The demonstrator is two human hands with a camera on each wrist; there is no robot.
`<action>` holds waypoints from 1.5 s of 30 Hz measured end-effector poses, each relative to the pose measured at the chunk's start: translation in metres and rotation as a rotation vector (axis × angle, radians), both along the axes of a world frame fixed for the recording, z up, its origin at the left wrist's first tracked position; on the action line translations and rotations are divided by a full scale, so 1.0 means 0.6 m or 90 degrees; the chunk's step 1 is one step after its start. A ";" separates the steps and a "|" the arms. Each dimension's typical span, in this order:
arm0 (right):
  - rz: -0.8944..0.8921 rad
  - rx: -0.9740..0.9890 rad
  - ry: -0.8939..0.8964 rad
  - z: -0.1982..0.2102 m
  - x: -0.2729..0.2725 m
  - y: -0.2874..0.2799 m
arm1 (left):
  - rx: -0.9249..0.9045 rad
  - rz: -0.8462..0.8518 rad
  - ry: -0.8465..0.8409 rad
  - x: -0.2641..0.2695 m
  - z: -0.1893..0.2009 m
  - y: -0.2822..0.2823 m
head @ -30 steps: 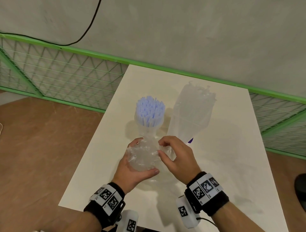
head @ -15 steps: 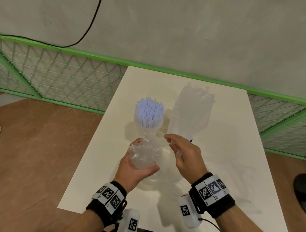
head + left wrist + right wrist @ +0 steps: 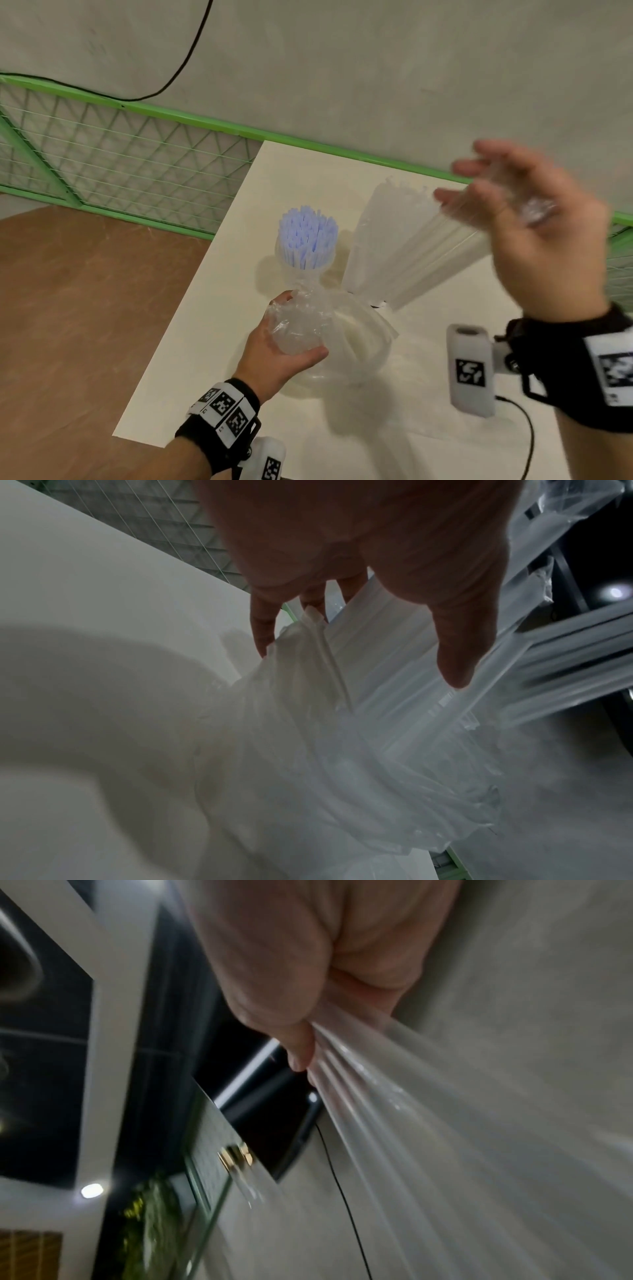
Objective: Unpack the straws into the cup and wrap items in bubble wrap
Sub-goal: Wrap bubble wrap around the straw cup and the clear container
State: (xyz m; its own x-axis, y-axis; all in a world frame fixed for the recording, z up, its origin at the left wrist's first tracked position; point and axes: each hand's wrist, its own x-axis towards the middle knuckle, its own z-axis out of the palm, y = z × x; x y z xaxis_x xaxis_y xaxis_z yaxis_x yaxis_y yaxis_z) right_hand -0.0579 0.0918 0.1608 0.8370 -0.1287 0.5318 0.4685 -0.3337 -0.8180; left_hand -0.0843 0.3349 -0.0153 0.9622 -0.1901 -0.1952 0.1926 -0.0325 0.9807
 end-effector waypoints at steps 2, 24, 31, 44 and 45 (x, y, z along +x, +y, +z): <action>0.002 0.008 -0.065 0.038 0.016 -0.012 | 0.006 0.003 -0.005 0.001 0.000 0.000; 0.017 -0.107 0.058 -0.034 0.202 -0.056 | 0.004 0.012 -0.008 -0.002 -0.005 -0.001; -0.026 -0.099 0.123 -0.098 0.204 -0.084 | 0.001 0.012 -0.003 -0.001 -0.011 -0.001; 0.007 -0.742 0.357 -0.211 0.171 -0.112 | 0.016 0.015 -0.011 0.002 -0.011 -0.004; 0.008 -0.751 0.373 -0.206 0.168 -0.108 | 0.017 0.016 -0.012 0.002 -0.010 -0.004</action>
State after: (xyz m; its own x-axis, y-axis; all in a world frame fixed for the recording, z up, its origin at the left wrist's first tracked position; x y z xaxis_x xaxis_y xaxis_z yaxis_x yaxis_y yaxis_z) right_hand 0.0430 0.0269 0.0375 0.9781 0.1692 -0.1214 0.1544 -0.9805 -0.1219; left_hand -0.0829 0.3323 -0.0216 0.9701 -0.1608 -0.1817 0.1753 -0.0536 0.9831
